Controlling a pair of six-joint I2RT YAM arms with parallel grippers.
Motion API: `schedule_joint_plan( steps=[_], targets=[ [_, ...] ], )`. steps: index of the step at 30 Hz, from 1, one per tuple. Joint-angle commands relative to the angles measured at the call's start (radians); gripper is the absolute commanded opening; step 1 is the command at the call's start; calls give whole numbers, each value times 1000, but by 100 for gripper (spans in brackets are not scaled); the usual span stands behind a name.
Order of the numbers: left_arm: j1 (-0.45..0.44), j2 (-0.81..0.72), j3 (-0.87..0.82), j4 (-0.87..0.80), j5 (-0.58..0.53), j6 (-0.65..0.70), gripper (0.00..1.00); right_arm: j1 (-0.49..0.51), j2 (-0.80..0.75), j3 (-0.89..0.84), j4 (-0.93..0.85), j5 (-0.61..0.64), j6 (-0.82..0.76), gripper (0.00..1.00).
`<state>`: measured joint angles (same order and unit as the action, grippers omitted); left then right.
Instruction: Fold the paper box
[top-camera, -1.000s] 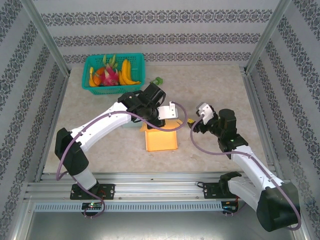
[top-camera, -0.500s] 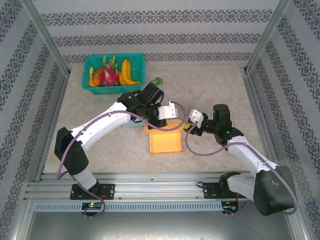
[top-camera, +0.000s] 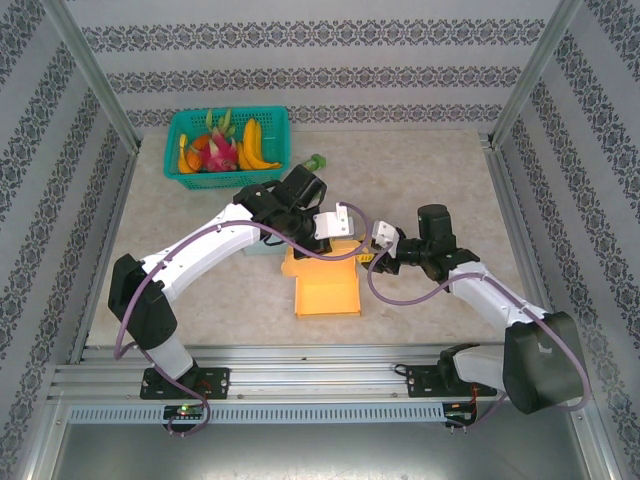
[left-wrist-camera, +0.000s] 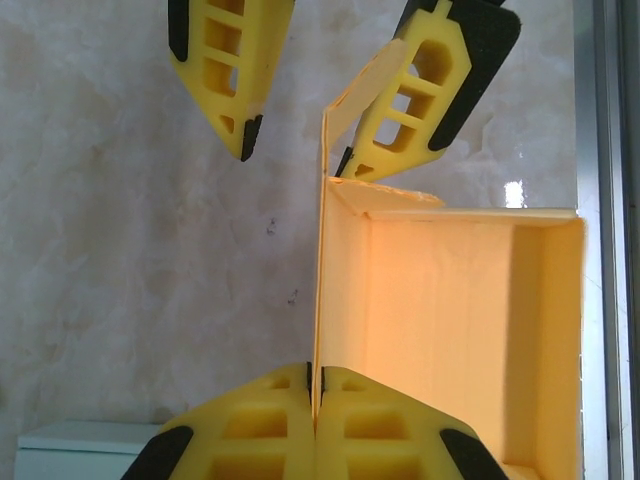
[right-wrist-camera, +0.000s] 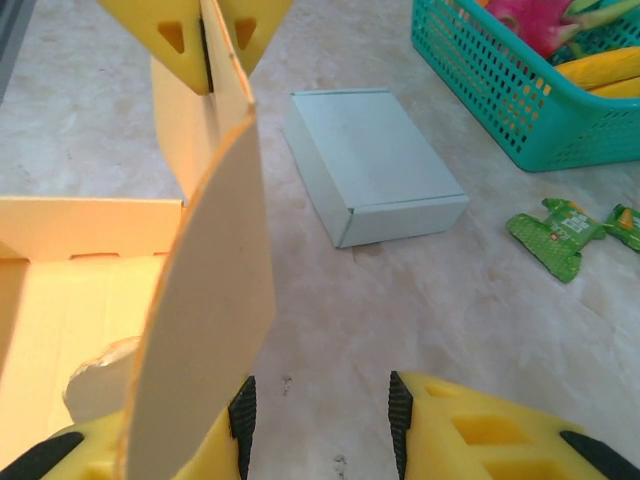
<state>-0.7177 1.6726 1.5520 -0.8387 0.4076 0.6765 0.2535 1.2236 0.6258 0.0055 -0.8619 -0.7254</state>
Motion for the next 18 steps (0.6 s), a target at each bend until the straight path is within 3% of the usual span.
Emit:
schedule_joint_plan(
  steps=[1, 18],
  targets=[
    [-5, -33, -8, 87, 54, -8, 0, 38, 13, 40, -27, -123, -38, 42],
    [-22, -51, -37, 123, -4, -25, 0, 57, 2, 105, -216, -108, -99, 52]
  ],
)
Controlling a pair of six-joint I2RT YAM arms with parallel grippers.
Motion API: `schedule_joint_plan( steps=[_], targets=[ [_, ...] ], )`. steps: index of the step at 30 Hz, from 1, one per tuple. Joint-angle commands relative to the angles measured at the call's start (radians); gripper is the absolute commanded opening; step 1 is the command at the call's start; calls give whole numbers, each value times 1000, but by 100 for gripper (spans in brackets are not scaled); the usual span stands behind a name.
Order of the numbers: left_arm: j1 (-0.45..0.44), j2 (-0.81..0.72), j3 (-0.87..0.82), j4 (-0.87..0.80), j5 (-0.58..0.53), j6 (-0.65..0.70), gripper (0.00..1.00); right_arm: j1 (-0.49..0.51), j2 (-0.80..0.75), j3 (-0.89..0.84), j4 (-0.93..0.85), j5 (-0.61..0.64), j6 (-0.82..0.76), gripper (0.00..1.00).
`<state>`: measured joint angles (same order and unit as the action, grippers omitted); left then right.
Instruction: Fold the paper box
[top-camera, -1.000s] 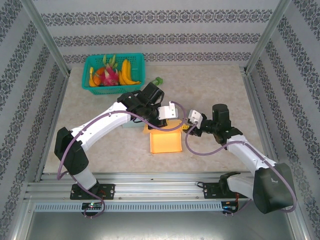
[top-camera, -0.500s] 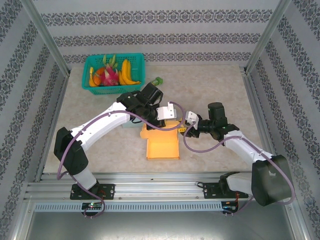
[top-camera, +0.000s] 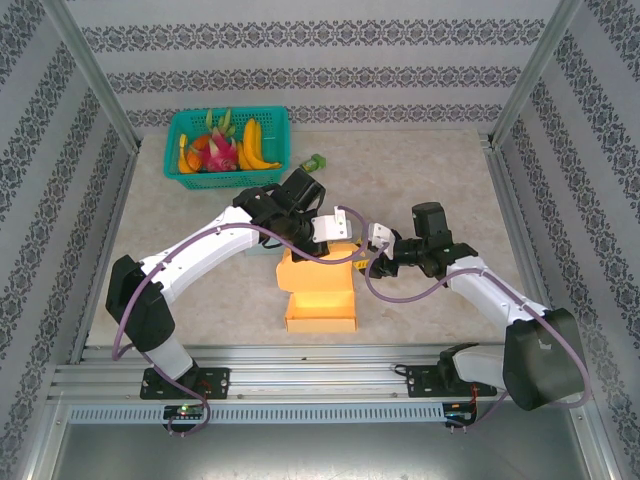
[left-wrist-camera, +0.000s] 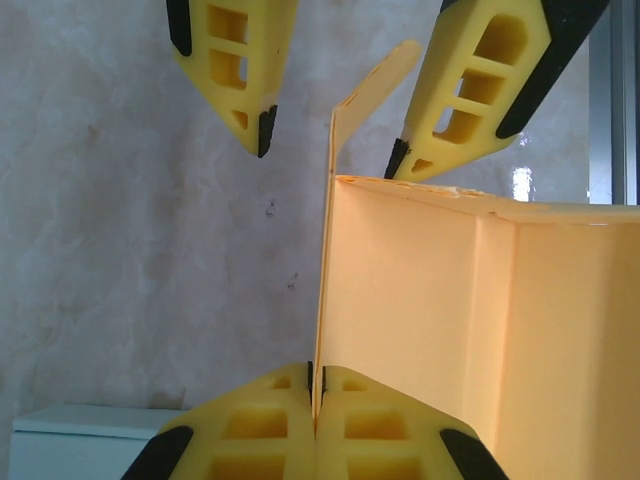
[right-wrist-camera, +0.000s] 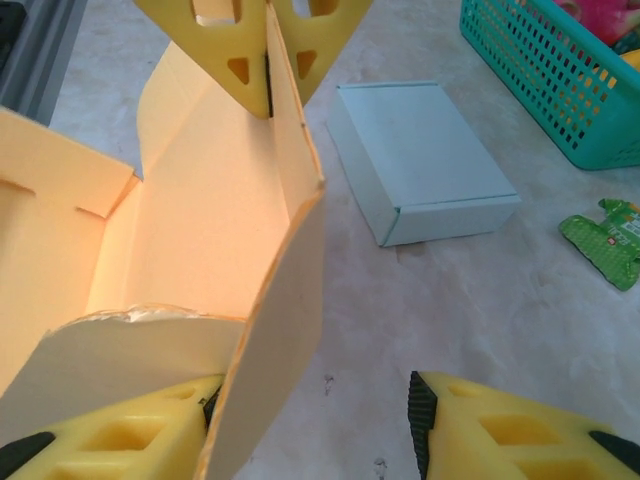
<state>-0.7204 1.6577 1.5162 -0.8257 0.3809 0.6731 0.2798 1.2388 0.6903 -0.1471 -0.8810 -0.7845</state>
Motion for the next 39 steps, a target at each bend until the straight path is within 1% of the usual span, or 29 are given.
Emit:
schedule_joint_plan(
  steps=[1, 8, 11, 13, 16, 19, 22, 26, 28, 29, 30, 32, 34, 36, 39],
  targets=[
    [-20, -41, -3, 109, 18, -22, 0, 29, -15, 42, -75, -82, -47, 52],
    [-30, -59, 1, 97, -1, -18, 0, 3, -45, 57, -120, -53, -54, 57],
    [-35, -69, -7, 101, 1, -19, 0, -10, -44, 72, -167, -63, -71, 58],
    [-37, -73, -10, 103, -1, -20, 0, -13, -37, 81, -195, -71, -80, 60],
    [-40, -77, -10, 97, 6, -21, 0, -19, -16, 95, -224, -84, -97, 60],
    [-48, -85, -12, 93, 18, -21, 0, -19, -3, 98, -217, -94, -106, 58],
    [-54, -87, -13, 83, -1, -15, 0, -28, -1, 105, -223, -127, -115, 58],
    [-54, -79, -11, 69, -44, -6, 0, -89, -37, 130, -267, -167, -131, 63],
    [-56, -74, -6, 65, -48, -8, 0, -119, -57, 156, -308, -195, -136, 65],
    [-56, -73, -5, 67, -51, -10, 0, -130, -63, 177, -353, -208, -156, 69],
    [-55, -72, -5, 68, -50, -10, 0, -134, -65, 205, -411, -211, -187, 70],
    [-55, -69, -5, 70, -47, -13, 0, -142, -55, 251, -503, -189, -225, 70],
    [-58, -68, -2, 62, -42, -17, 0, -163, -46, 274, -558, -153, -266, 70],
    [-63, -72, -4, 57, -42, -19, 0, -184, -44, 275, -560, -129, -287, 70],
    [-66, -92, -27, 72, -44, -21, 0, -197, -39, 253, -504, -127, -280, 69]
  ],
)
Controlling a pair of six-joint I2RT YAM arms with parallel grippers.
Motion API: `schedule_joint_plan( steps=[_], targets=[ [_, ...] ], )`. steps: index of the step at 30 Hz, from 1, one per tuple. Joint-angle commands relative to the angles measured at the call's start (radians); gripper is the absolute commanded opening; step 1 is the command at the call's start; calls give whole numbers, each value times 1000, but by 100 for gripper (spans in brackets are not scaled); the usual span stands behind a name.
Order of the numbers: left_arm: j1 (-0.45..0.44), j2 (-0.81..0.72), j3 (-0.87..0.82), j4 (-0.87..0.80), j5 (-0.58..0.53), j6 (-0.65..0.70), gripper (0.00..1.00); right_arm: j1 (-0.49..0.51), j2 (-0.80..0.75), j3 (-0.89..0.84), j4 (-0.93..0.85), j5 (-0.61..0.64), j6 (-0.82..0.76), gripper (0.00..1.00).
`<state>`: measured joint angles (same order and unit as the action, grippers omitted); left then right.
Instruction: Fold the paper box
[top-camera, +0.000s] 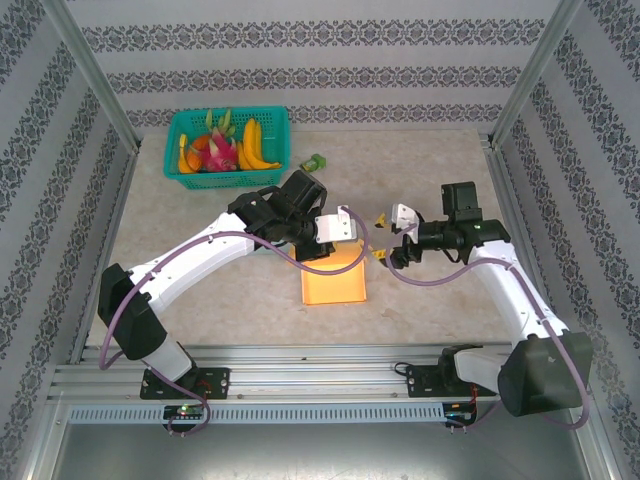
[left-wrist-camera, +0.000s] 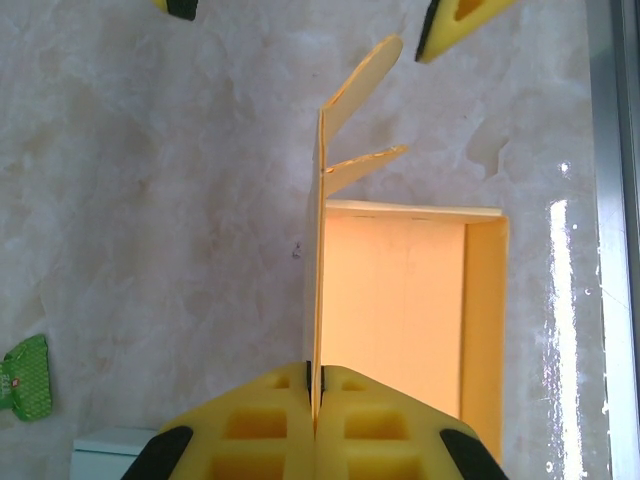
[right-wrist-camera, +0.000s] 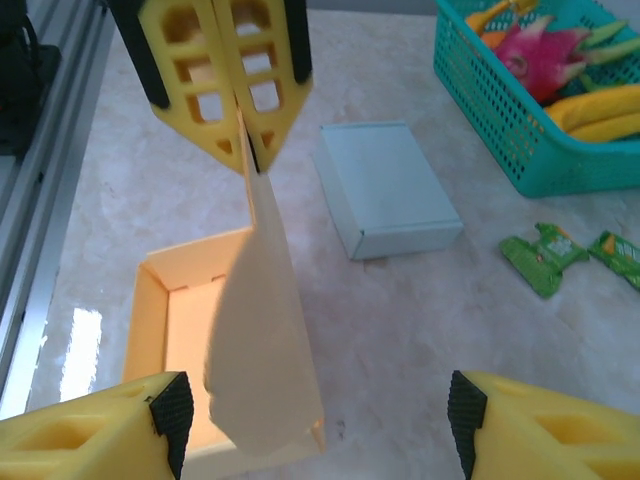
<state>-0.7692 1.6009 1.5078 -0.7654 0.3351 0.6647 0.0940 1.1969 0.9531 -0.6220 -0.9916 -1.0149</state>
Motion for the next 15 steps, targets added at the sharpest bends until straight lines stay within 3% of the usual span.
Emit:
schedule_joint_plan(
  steps=[1, 15],
  targets=[
    [-18, -41, -24, 16, 2, -12, 0, -11, 9, -15, -17, -20, -49, 69],
    [-21, -55, -43, 50, 11, -28, 0, 76, 92, -57, 64, -8, -86, 65]
  ],
)
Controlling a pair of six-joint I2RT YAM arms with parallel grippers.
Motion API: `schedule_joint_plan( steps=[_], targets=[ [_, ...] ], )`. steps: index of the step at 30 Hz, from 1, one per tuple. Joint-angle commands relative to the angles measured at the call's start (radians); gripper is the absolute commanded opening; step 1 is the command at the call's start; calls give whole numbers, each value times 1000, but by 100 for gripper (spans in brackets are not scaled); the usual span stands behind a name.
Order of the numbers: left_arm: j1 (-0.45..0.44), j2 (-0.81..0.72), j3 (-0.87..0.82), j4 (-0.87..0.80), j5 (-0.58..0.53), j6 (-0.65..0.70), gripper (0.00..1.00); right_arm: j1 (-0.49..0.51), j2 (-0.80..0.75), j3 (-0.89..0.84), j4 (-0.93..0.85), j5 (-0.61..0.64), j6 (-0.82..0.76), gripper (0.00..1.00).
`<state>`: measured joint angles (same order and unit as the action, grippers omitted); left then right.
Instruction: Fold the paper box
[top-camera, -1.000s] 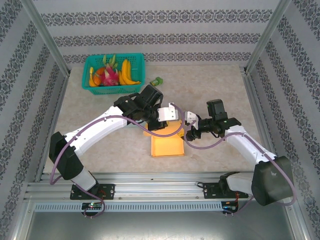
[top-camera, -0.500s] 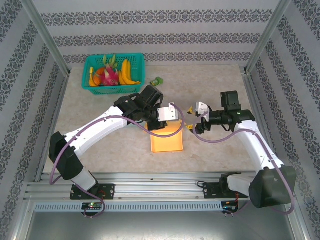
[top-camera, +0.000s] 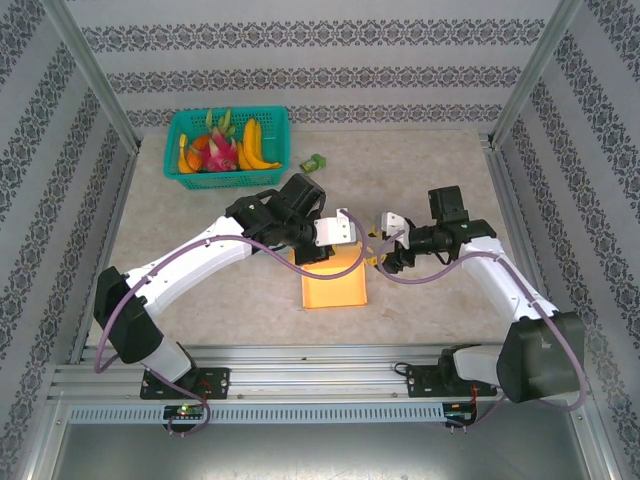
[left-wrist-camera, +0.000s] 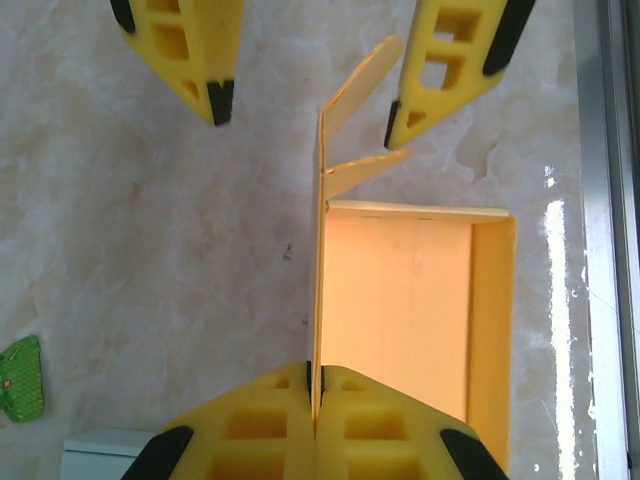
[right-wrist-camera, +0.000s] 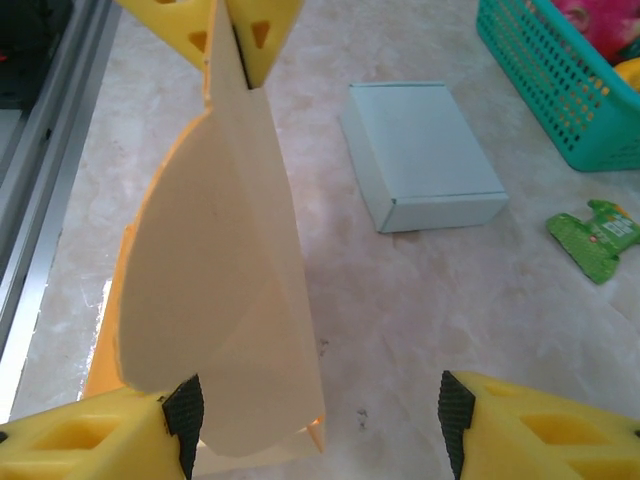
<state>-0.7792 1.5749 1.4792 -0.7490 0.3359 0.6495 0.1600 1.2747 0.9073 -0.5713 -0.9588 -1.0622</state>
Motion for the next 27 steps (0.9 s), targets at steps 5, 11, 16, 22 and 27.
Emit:
schedule_joint_plan(
  steps=[5, 11, 16, 22, 27],
  targets=[
    [-11, -38, -23, 53, 36, -20, 0, 22, 29, -4, 14, -64, -40, 63],
    [-11, -44, -25, 60, 44, -24, 0, 40, 38, 2, 19, -90, -45, 61],
    [-13, -69, -52, 93, 72, -28, 0, 55, 44, 3, 29, -97, -46, 58],
    [-21, -76, -62, 99, 80, -31, 0, 64, 51, 7, 26, -104, -59, 45],
    [-36, -71, -60, 99, 74, -28, 0, 69, 53, 12, 20, -126, -66, 43]
  ],
)
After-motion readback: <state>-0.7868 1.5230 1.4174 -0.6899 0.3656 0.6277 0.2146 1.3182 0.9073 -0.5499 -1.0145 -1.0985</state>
